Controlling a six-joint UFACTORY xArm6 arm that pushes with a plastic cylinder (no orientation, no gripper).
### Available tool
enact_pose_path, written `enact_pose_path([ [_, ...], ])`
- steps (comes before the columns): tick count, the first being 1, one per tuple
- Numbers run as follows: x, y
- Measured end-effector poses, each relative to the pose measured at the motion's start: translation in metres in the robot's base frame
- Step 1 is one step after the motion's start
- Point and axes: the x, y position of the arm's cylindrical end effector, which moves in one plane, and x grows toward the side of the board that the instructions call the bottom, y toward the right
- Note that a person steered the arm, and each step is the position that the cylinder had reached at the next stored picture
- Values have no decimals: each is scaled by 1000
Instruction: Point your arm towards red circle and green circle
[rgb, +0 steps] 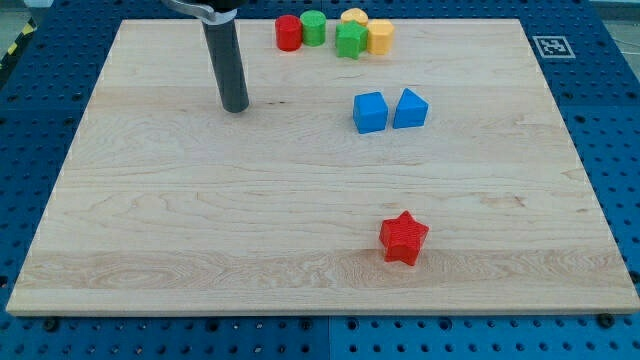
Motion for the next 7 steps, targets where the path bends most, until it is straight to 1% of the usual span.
enact_pose_path([
  [1, -5, -27],
  [2, -36, -63],
  [5, -175, -56],
  [6, -175, -53],
  [7, -174, -38],
])
